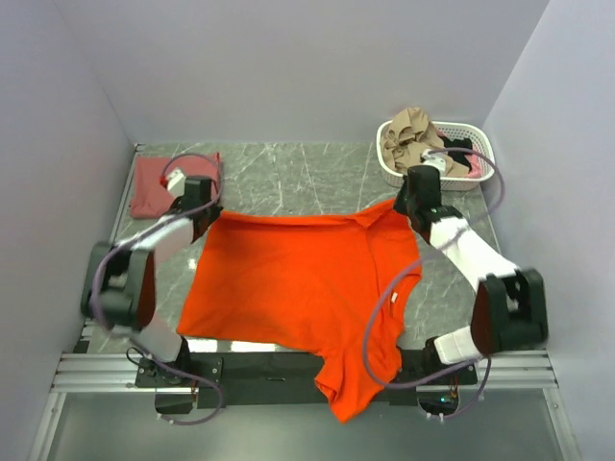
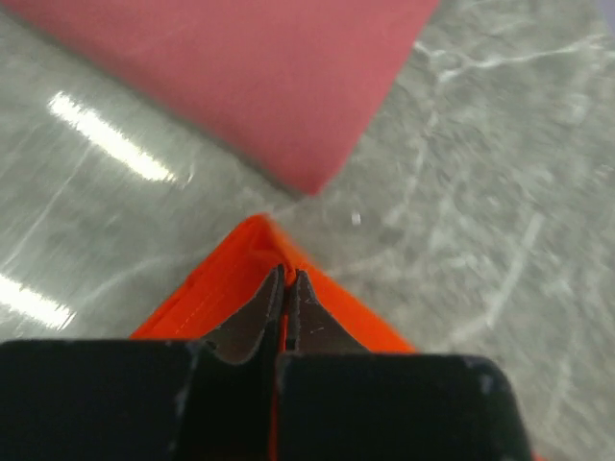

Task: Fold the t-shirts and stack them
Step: Flatten the tshirt out, then fold the tshirt

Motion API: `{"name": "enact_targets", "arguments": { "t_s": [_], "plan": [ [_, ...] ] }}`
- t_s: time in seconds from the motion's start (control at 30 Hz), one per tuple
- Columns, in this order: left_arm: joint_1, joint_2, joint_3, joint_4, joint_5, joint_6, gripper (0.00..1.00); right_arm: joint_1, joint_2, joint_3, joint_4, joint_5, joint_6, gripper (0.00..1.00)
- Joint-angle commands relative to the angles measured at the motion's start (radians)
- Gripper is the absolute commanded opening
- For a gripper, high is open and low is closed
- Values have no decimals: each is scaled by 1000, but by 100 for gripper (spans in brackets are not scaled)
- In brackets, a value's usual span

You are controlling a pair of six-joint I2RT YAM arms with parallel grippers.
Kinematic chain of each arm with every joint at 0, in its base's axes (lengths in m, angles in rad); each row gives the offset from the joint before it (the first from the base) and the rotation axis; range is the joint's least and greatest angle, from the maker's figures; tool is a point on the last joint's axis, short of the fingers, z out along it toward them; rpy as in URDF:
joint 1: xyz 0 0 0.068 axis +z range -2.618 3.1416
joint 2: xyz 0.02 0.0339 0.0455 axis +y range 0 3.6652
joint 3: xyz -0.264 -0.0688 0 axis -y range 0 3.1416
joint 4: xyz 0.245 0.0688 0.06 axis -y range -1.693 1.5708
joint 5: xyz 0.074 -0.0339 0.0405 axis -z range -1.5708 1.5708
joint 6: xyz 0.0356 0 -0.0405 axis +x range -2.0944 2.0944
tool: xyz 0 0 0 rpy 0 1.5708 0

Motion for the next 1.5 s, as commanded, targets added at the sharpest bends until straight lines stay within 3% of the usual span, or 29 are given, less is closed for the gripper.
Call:
{"name": "enact_targets", "arguments": {
  "t_s": [0.0,0.13,0.37,0.67,1.07,1.47],
  "plan": [
    [7,178,185,78,-54,41,0,-10,179,126,97,-20,-2,0],
    [8,307,270,95,-35,40,0,-10,270,185,78,-14,11,0],
    [8,323,328,49,-54,46,0,-10,276,217,20,-28,37,0],
    [8,212,243,2,-51,49,0,-8,141,153,-257,-95,112,0],
    [8,103,112,-54,-48,20,0,9,-173,-60,-420,-264,146,0],
    [10,54,104,-155,-112,14,0,59,-287,-97,-634,-370,169,0]
  ]
}}
